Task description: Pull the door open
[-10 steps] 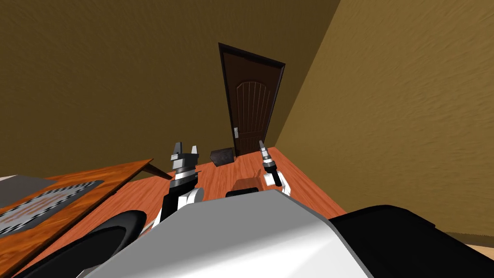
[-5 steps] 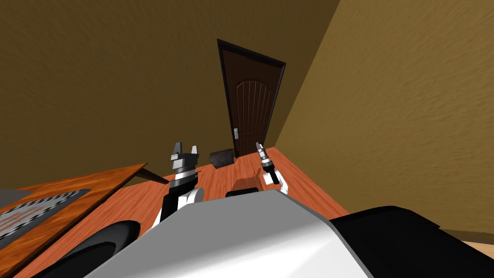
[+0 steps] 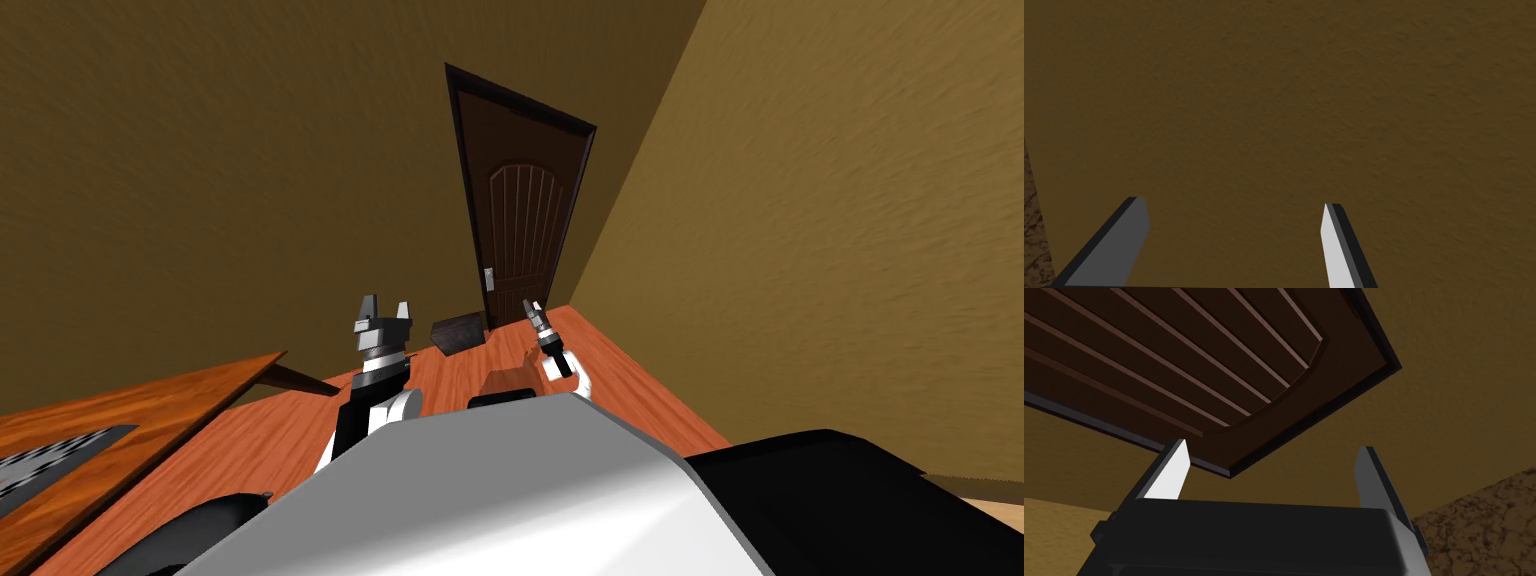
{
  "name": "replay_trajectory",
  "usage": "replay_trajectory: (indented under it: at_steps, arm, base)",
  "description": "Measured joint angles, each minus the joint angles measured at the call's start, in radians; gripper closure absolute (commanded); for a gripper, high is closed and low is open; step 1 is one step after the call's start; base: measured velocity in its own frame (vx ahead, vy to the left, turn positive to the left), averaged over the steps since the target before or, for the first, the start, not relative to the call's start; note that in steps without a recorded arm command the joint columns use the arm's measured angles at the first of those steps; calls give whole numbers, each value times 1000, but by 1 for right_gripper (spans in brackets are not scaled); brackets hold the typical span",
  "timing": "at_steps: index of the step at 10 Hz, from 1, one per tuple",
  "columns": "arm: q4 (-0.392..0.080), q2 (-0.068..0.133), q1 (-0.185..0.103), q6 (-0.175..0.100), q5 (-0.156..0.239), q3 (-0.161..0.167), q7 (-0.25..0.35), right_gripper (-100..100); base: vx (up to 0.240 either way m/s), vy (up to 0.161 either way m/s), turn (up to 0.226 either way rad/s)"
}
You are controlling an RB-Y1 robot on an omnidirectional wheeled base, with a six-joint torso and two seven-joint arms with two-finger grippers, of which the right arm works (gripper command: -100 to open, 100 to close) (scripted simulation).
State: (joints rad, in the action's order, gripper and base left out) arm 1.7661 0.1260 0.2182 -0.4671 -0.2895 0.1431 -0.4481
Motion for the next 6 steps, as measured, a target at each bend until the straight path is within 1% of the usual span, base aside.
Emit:
replay_trajectory:
  at_steps: [2,3,6]
  arm:
    - [-34,6,-19,14,-27,6,-35,-100]
    - [-55,5,-27,17,-42,10,-55,-100]
    - [-117,13,-59,27,-81,16,-108,-100]
  base:
    - [97,73,-65]
    - [128,75,-64]
    - [129,82,-64]
